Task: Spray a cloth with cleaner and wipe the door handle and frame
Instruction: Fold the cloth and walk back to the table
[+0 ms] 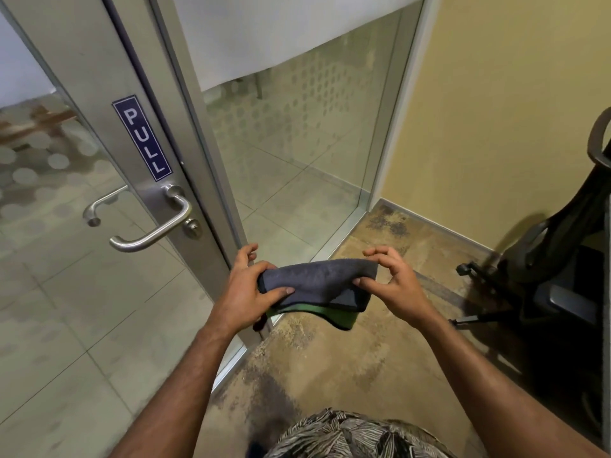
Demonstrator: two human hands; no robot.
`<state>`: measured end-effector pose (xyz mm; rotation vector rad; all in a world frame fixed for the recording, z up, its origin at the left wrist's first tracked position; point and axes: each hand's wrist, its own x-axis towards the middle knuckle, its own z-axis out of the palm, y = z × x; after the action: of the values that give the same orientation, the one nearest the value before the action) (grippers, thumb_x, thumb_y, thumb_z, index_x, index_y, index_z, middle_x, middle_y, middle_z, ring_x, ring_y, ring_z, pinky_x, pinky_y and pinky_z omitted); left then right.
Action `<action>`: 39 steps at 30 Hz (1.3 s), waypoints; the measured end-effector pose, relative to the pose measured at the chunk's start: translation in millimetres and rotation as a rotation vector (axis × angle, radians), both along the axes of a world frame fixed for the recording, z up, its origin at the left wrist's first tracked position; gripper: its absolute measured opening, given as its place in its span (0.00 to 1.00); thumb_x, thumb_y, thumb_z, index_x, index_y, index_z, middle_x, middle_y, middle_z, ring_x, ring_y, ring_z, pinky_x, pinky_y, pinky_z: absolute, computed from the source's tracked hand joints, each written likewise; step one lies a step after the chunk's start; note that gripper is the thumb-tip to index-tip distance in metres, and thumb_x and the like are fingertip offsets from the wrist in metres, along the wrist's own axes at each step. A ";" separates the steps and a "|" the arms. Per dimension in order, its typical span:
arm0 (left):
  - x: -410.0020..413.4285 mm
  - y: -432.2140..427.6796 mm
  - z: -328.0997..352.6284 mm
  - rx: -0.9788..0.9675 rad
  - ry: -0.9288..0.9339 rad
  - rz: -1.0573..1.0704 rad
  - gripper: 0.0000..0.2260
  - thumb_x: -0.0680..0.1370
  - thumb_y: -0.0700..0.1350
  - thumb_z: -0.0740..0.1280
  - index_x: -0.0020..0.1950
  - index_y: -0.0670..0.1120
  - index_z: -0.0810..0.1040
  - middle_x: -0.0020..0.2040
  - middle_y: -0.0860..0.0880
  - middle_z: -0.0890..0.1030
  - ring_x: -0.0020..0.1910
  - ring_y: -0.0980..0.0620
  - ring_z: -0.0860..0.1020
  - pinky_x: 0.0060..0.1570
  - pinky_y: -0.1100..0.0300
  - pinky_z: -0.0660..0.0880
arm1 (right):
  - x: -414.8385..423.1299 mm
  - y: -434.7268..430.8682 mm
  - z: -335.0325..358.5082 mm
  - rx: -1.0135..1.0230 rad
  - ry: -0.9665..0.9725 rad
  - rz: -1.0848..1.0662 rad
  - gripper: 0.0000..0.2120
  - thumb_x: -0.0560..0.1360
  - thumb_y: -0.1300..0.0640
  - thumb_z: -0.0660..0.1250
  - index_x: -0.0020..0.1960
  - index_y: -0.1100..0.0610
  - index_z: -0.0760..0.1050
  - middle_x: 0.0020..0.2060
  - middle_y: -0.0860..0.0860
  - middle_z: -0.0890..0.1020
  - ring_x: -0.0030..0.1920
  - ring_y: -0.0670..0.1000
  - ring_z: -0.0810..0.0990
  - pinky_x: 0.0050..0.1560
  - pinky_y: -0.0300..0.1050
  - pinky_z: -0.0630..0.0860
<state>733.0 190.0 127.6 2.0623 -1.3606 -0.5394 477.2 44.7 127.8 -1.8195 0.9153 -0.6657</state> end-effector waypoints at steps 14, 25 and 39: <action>-48.3 -35.5 -22.0 -0.079 1.036 0.269 0.28 0.67 0.51 0.82 0.62 0.43 0.79 0.52 0.42 0.87 0.47 0.47 0.87 0.41 0.56 0.83 | -19.3 -0.5 -17.8 0.589 -0.290 -0.271 0.12 0.82 0.54 0.64 0.61 0.58 0.76 0.53 0.59 0.82 0.50 0.55 0.82 0.48 0.49 0.77; -77.3 -57.9 -24.8 0.015 1.085 0.184 0.20 0.63 0.42 0.81 0.54 0.40 0.84 0.48 0.38 0.87 0.45 0.41 0.86 0.51 0.44 0.83 | -51.9 -4.5 -22.4 0.558 -0.240 -0.267 0.23 0.71 0.65 0.76 0.64 0.60 0.74 0.58 0.60 0.83 0.57 0.60 0.83 0.61 0.60 0.80; -109.7 -112.9 -31.8 0.165 0.963 -0.069 0.15 0.78 0.43 0.74 0.62 0.40 0.80 0.53 0.41 0.87 0.53 0.40 0.85 0.58 0.44 0.81 | -99.0 -0.5 -45.2 0.501 -0.313 -0.591 0.21 0.69 0.61 0.79 0.59 0.56 0.77 0.50 0.50 0.86 0.47 0.47 0.87 0.43 0.39 0.81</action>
<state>623.3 77.1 95.9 1.4906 -0.8040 -1.4682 378.2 44.2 82.6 -0.9639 1.2768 -0.9488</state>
